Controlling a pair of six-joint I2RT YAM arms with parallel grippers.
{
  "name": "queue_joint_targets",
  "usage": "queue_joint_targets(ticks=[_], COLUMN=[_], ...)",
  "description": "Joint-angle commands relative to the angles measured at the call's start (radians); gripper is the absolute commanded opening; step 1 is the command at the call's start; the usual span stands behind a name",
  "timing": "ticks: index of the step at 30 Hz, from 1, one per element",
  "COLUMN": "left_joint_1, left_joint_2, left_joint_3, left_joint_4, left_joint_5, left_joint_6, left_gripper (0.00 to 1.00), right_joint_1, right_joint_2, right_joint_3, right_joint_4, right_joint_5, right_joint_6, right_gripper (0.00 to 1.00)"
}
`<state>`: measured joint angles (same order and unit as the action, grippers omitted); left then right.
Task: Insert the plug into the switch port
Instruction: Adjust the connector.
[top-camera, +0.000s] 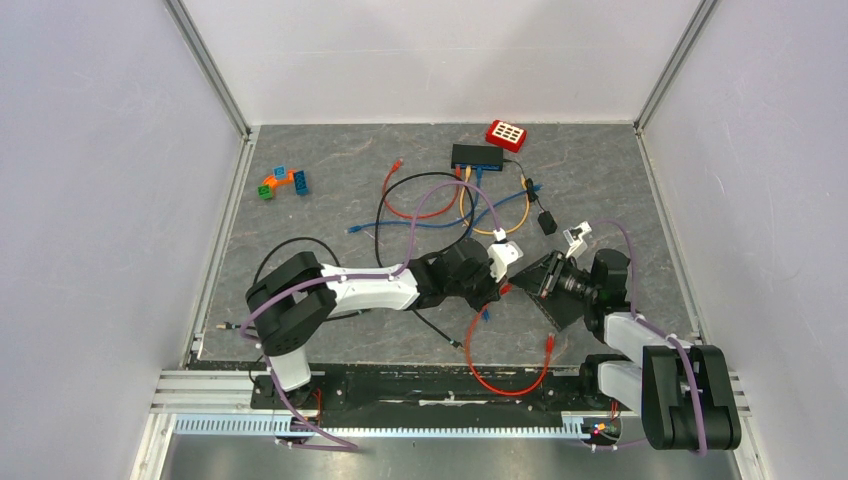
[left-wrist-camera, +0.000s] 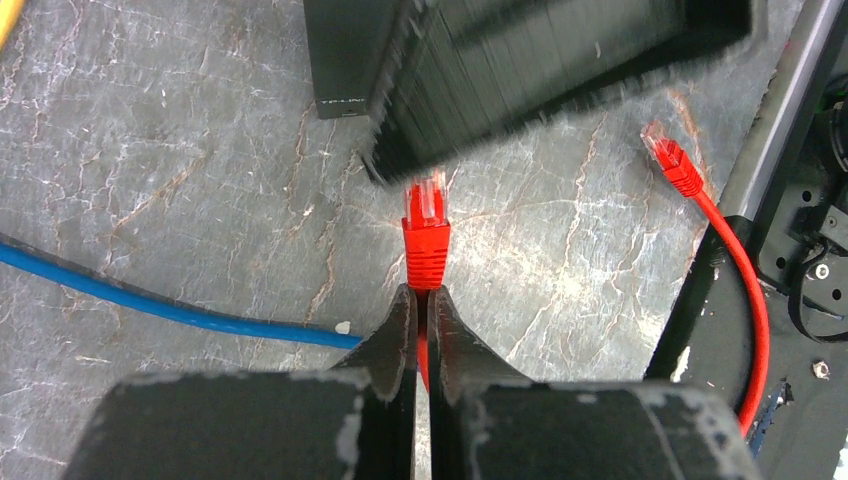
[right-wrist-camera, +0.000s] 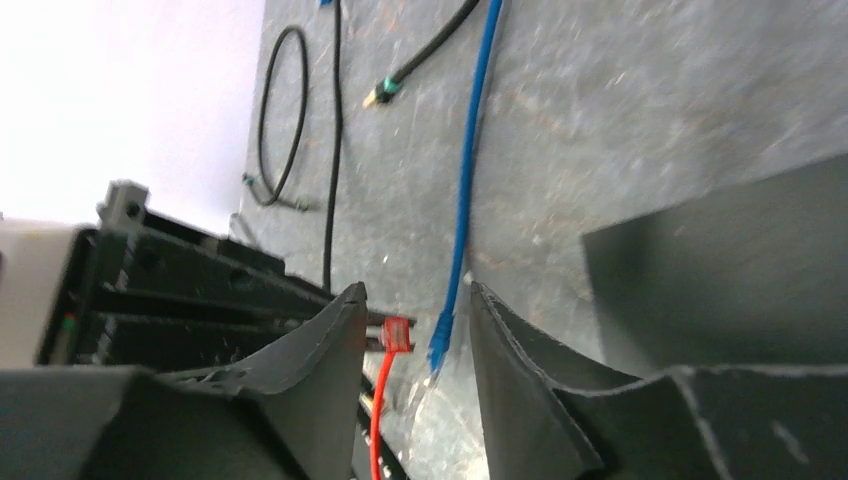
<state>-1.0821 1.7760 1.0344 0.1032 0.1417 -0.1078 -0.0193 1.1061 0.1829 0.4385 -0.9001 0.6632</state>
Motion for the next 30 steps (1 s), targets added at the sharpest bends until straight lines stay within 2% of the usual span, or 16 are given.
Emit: queue_joint_targets(ticks=[1,5,10,18,23,30], left_joint_1=[-0.002,-0.015,-0.055,-0.082,-0.097,-0.100], left_joint_2=[0.045,0.087,0.145,0.204,0.150,0.166], left_joint_3=[0.044,0.079,0.151,0.170,0.138,0.106], left_joint_4=[0.018,0.012,0.017,0.083,0.121,0.250], left_joint_5=[-0.007,-0.031,-0.064,-0.080,-0.097,-0.054], left_joint_6=[-0.023,-0.085,-0.155,-0.292,-0.329,-0.427], left_gripper=[0.02,0.02,0.02,0.02,0.02,0.02], right_joint_1=[-0.051,-0.146,-0.222,-0.239,-0.239,-0.240], right_joint_2=[-0.029,-0.033,-0.001,0.026,0.027,0.032], right_joint_3=[0.164,0.267,0.352,0.361,0.344,0.364], right_joint_4=[-0.223,-0.376,-0.467,-0.484,-0.484,-0.498], right_joint_5=[0.123,0.227,0.276,0.316,0.328,0.329], right_joint_6=[-0.197,-0.318,-0.407,-0.452,-0.465,-0.476], right_gripper=[0.51,0.59,0.60,0.59,0.59,0.58])
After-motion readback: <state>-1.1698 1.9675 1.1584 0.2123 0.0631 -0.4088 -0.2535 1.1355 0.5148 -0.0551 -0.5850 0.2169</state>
